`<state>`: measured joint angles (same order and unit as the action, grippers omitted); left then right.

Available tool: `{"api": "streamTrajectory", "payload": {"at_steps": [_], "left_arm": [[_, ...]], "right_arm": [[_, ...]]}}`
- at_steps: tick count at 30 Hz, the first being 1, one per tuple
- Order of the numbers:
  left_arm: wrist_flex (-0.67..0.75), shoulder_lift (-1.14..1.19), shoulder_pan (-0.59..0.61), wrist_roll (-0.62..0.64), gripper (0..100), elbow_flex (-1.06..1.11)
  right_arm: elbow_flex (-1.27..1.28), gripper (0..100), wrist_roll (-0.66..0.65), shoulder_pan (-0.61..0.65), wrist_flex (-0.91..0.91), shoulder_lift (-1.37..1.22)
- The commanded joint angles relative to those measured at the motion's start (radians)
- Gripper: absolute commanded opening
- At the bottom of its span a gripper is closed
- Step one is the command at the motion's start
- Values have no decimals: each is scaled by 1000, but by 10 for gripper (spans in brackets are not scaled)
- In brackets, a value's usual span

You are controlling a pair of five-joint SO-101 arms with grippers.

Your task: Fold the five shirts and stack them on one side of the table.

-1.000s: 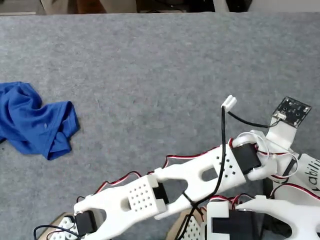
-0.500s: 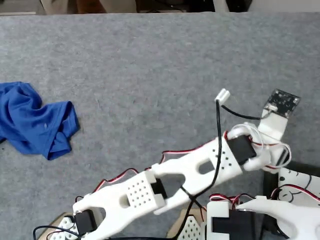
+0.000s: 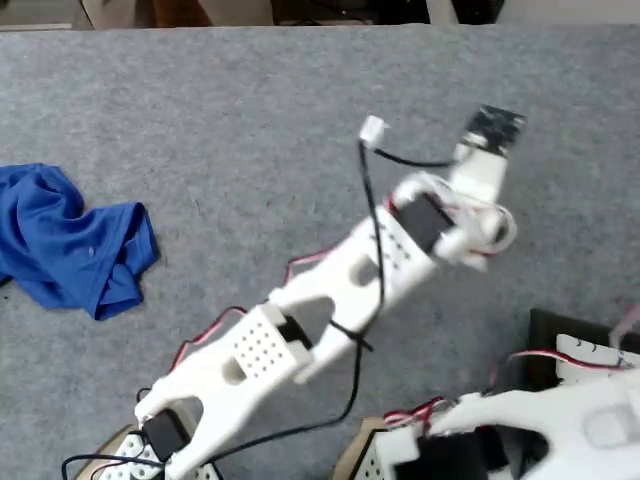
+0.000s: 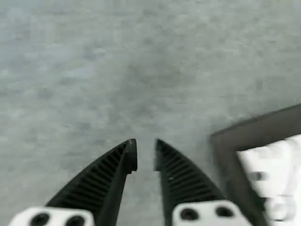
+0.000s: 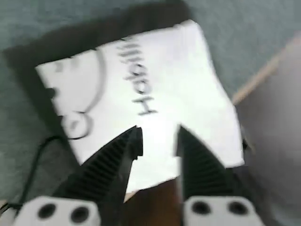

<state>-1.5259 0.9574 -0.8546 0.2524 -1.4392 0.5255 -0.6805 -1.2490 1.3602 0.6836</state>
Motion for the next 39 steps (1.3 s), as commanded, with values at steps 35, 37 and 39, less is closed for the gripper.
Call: {"api": "streamTrajectory", "payload": {"at_steps": [35,37,39], "left_arm": [[-63,-501,1668,-661,203,961],[-20,-438,1671,-669,187,993],[2,-380,1659,-666,155,1002]], "right_arm": [[166,7,178,1116,190,165],[163,7,178,1116,206,166],[163,7,178,1116,210,168]]}}
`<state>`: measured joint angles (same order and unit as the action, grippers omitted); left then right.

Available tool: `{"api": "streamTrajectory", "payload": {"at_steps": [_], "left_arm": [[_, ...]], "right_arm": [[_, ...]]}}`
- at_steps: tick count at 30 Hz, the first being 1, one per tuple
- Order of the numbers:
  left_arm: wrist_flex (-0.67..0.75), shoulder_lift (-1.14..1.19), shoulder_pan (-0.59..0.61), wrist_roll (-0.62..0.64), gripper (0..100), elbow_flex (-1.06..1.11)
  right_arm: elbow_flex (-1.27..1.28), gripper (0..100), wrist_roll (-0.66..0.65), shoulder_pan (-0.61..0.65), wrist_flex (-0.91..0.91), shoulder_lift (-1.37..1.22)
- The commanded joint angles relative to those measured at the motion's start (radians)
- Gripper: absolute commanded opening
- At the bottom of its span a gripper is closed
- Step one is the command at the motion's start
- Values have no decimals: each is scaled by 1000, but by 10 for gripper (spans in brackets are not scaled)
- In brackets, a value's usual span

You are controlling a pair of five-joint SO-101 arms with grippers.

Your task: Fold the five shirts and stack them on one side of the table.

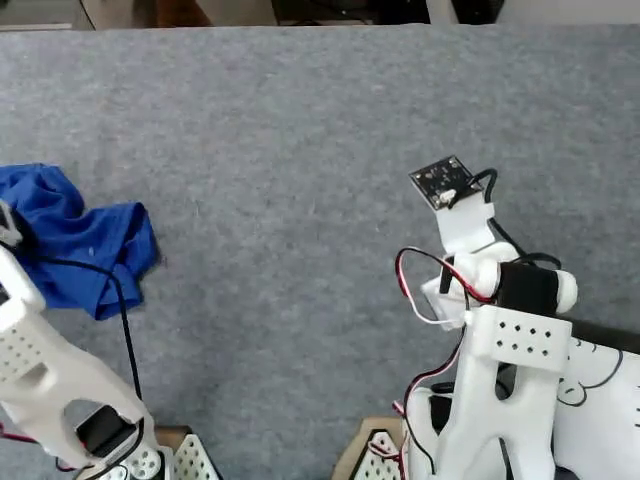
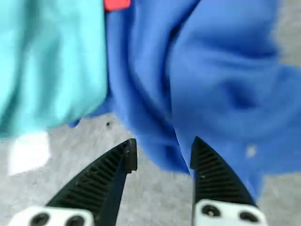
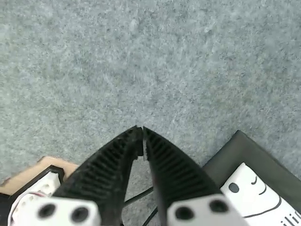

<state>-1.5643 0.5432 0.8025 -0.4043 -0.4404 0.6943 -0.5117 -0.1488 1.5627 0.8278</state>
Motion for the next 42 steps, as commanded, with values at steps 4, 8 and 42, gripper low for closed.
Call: {"api": "streamTrajectory", "payload": {"at_steps": [4,8,42], "left_arm": [[23,88,-58,-6,37,2],[-103,53,-104,-2,17,-78],[399,-644,-175,364,246,597]], "right_arm": [[-5,5,9,15,8,24],[-1,5,9,15,8,24],[88,9,3,19,-215,19]]}}
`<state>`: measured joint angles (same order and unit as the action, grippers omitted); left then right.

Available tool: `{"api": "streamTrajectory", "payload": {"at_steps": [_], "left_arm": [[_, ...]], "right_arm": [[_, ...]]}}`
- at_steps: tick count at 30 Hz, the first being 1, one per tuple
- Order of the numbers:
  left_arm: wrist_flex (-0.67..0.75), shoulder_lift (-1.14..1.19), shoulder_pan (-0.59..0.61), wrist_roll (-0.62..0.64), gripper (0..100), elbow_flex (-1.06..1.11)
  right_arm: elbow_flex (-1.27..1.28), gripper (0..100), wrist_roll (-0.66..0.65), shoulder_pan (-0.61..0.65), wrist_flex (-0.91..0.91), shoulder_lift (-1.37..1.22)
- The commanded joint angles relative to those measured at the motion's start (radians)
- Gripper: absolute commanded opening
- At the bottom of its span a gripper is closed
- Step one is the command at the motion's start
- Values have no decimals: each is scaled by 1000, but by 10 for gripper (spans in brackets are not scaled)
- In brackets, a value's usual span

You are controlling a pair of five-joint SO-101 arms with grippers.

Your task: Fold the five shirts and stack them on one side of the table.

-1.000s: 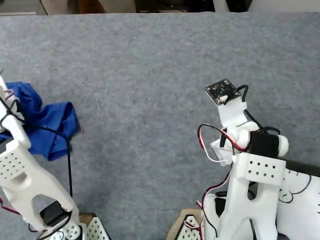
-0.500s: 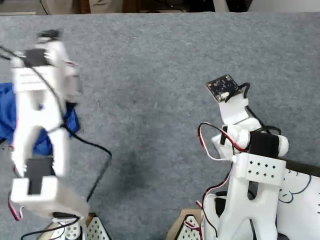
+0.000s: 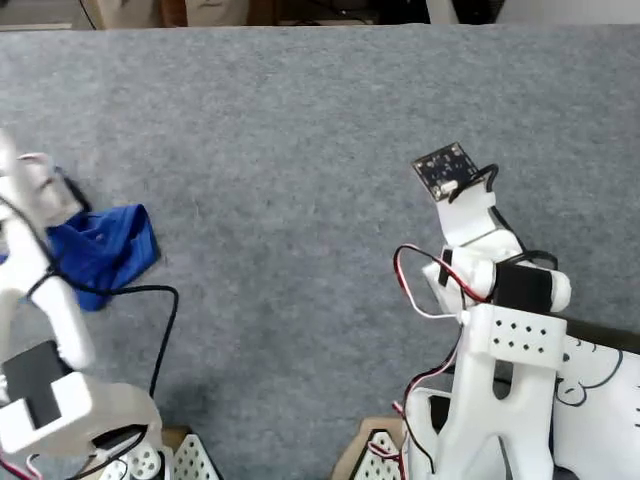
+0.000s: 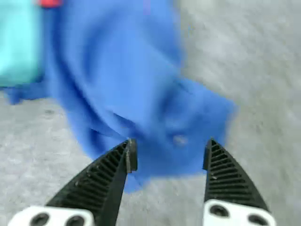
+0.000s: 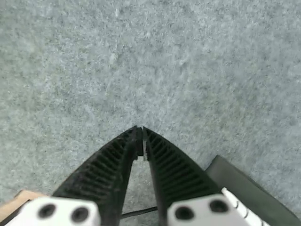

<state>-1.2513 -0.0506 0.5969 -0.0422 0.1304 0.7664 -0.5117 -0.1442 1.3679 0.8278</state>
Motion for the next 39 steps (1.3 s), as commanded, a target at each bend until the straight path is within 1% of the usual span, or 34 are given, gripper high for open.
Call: {"api": "streamTrajectory", "payload": {"at_steps": [1,3,6,8,10,11,13,14,16,19,23,25,28,30,32,34,36,39], "left_arm": [[114,-47,31,2,243,40],[175,-44,29,5,232,80],[344,-27,31,2,185,196],[465,-7,37,2,109,261],[540,12,37,2,19,292],[546,15,32,6,18,296],[503,8,20,8,19,276],[459,-7,8,8,18,252],[327,-51,-29,8,19,195],[170,-137,-146,8,19,133],[55,-274,-393,8,19,135],[35,-337,-540,8,19,180],[43,-400,-773,2,19,284],[71,-423,-907,2,19,350],[110,-433,-1016,6,19,404],[129,-435,-1108,2,19,419],[135,-435,-1166,2,24,413],[120,-435,-1174,8,37,393]], "right_arm": [[30,9,3,15,-20,19],[45,9,3,15,-20,22],[45,7,8,15,-18,24],[44,7,8,15,-18,24],[44,6,8,15,-15,24],[42,6,8,15,-3,24],[42,5,5,15,14,24],[44,5,3,15,18,24],[45,5,3,15,18,24],[42,5,3,15,15,24],[42,5,3,15,11,24],[42,5,3,15,11,24],[42,5,3,15,11,24],[42,5,3,12,11,24],[42,5,3,10,11,24],[42,5,3,10,11,24],[42,9,3,10,9,24],[24,9,3,8,14,22]]}}
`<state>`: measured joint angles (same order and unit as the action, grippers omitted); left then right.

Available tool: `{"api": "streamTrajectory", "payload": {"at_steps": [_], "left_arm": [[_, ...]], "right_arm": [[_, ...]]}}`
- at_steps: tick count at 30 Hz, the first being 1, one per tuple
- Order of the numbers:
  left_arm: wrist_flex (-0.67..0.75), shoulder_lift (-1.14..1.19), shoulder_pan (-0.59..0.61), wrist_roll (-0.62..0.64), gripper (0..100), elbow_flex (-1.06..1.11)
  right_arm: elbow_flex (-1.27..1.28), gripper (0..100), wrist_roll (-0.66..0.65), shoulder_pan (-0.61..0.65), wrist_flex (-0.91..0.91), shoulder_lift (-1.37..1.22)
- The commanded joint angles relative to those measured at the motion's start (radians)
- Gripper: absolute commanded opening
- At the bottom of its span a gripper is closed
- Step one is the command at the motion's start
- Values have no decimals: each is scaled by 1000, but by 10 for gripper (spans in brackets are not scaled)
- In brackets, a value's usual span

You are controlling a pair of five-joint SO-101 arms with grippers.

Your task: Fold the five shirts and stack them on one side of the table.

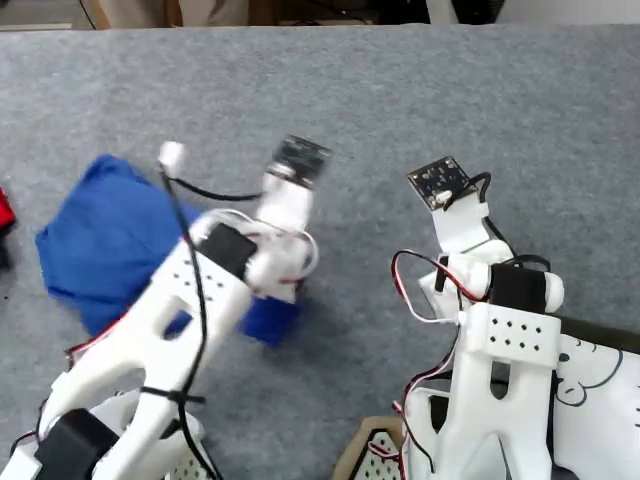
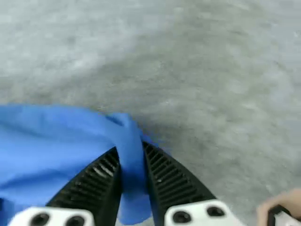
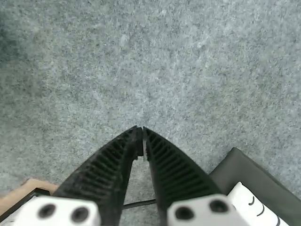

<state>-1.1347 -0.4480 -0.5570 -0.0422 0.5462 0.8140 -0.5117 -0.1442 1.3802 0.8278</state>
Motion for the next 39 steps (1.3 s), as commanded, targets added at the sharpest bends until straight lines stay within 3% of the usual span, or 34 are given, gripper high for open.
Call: {"api": "streamTrajectory", "payload": {"at_steps": [1,4,8,15,19,23,27,30,35,39], "left_arm": [[-28,-38,6,8,60,-34],[-176,-39,138,38,176,-107],[-350,-39,430,97,272,-259],[-417,-39,971,150,274,-259],[-417,-39,1194,155,274,-126],[-410,-39,1386,155,274,-11],[-408,-39,1481,138,274,6],[-393,-39,1487,66,274,15],[-382,-39,1496,49,274,14],[-382,-39,1494,49,274,14]], "right_arm": [[-39,9,3,8,6,21],[-117,64,6,19,38,16],[-239,200,5,113,77,-4],[-433,213,95,519,77,-248],[-591,213,141,740,74,-496],[-797,212,164,852,75,-759],[-1044,211,163,908,75,-1006],[-1216,210,164,943,81,-1196],[-1434,207,164,977,127,-1472],[-1616,71,158,958,224,-1604]]}}
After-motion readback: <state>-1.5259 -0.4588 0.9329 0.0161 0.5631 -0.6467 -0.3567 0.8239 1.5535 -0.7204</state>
